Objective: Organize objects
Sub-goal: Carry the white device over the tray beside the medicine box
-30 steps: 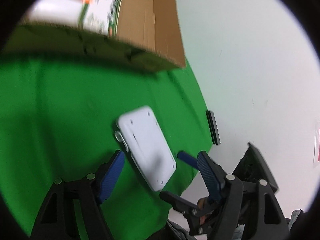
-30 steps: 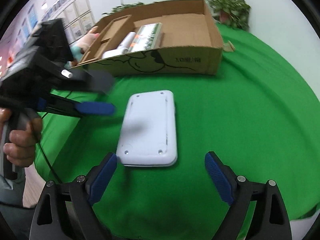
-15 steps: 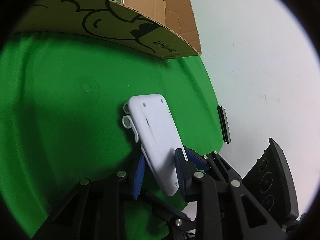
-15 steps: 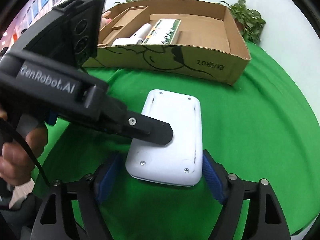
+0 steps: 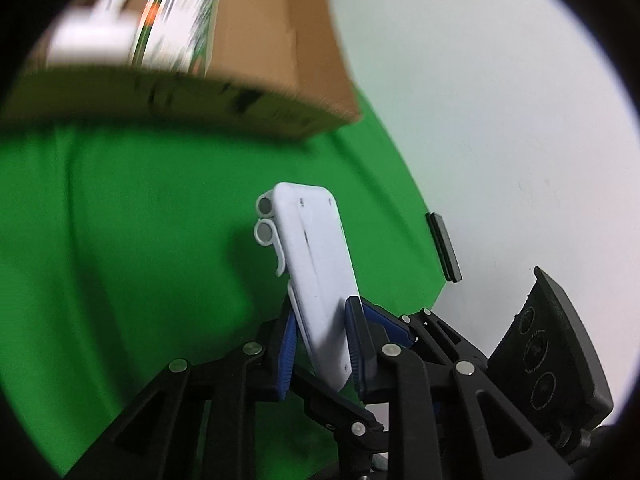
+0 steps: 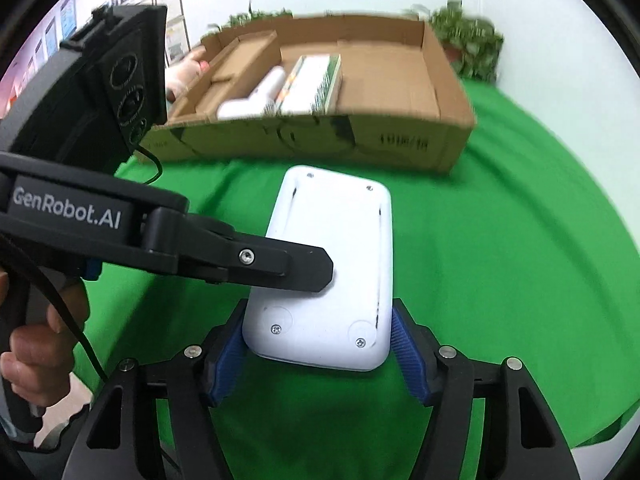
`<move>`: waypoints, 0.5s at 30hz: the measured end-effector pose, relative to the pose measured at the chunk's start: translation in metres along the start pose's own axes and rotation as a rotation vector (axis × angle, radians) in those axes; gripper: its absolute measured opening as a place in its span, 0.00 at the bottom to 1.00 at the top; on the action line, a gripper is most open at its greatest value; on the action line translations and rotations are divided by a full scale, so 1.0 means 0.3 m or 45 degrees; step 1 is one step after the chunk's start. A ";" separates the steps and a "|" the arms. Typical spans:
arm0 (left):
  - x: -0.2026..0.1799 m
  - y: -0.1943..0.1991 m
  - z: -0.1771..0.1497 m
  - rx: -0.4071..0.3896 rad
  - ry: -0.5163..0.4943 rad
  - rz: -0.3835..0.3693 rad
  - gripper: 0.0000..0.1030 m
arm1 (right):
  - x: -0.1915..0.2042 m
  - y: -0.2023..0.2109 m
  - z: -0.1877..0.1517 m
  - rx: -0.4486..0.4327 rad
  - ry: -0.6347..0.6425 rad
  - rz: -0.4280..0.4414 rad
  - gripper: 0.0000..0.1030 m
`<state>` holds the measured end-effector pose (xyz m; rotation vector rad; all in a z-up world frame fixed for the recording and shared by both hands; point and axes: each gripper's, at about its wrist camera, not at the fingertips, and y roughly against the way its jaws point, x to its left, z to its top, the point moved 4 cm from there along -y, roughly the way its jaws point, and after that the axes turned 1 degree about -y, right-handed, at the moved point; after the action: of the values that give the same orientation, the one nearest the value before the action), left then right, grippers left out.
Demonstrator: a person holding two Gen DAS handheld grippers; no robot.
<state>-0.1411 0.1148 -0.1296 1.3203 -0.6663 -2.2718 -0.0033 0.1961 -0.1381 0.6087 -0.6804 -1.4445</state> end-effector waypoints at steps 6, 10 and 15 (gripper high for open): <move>-0.129 0.184 0.123 -0.206 -0.180 0.051 0.20 | 0.058 0.129 0.164 -0.264 0.089 -0.039 0.61; -0.158 0.266 0.173 -0.279 -0.239 0.110 0.20 | 0.097 0.168 0.251 -0.362 0.141 -0.031 0.61; -0.247 0.198 0.230 -0.292 -0.274 0.176 0.19 | 0.087 0.144 0.357 -0.371 0.080 0.060 0.61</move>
<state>-0.1609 0.1236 -0.0143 0.9055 -0.5287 -2.3156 -0.0529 0.1750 -0.0328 0.4058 -0.4215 -1.4412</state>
